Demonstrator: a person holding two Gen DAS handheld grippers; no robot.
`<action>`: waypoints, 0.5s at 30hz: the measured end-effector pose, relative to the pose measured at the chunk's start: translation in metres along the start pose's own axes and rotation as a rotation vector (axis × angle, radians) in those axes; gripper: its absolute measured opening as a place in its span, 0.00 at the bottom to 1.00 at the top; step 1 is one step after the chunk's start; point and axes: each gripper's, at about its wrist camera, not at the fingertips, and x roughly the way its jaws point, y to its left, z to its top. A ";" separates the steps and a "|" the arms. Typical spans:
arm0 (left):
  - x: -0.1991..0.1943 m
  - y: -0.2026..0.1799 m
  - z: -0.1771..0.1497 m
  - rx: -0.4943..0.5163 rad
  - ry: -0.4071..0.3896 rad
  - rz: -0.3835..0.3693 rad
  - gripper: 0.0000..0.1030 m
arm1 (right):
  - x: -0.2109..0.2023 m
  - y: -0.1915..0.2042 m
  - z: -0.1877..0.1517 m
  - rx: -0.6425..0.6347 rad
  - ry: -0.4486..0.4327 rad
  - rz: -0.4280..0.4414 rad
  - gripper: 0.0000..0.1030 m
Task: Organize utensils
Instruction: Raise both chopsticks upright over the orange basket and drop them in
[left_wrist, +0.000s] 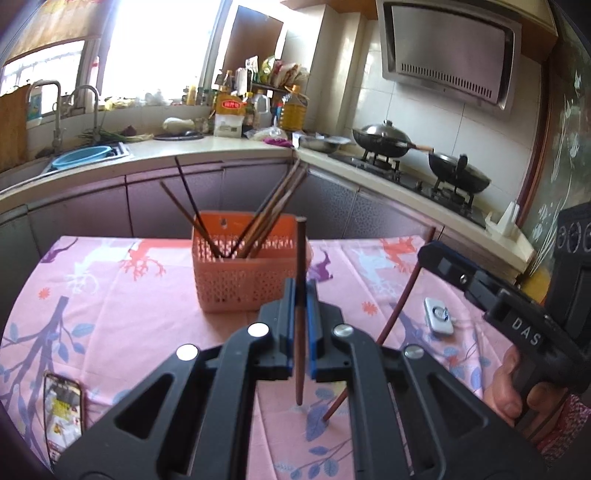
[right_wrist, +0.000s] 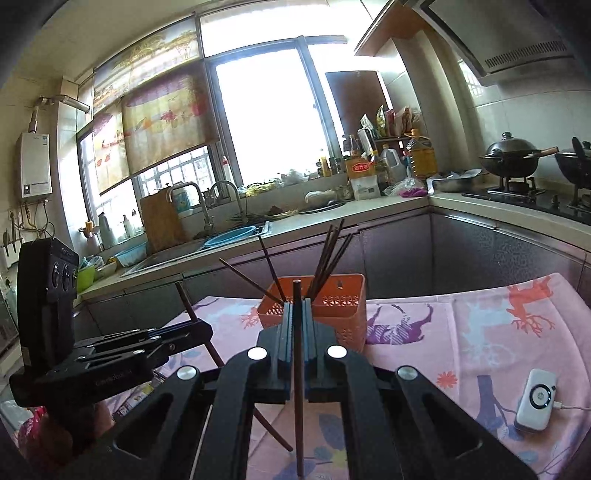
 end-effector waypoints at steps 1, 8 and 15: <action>-0.003 0.001 0.007 -0.004 -0.022 0.001 0.05 | 0.003 0.001 0.006 -0.002 -0.006 0.009 0.00; -0.015 0.013 0.086 -0.025 -0.207 0.049 0.05 | 0.039 0.010 0.075 0.008 -0.098 0.063 0.00; 0.018 0.028 0.143 0.023 -0.285 0.174 0.05 | 0.095 0.015 0.128 -0.029 -0.185 0.033 0.00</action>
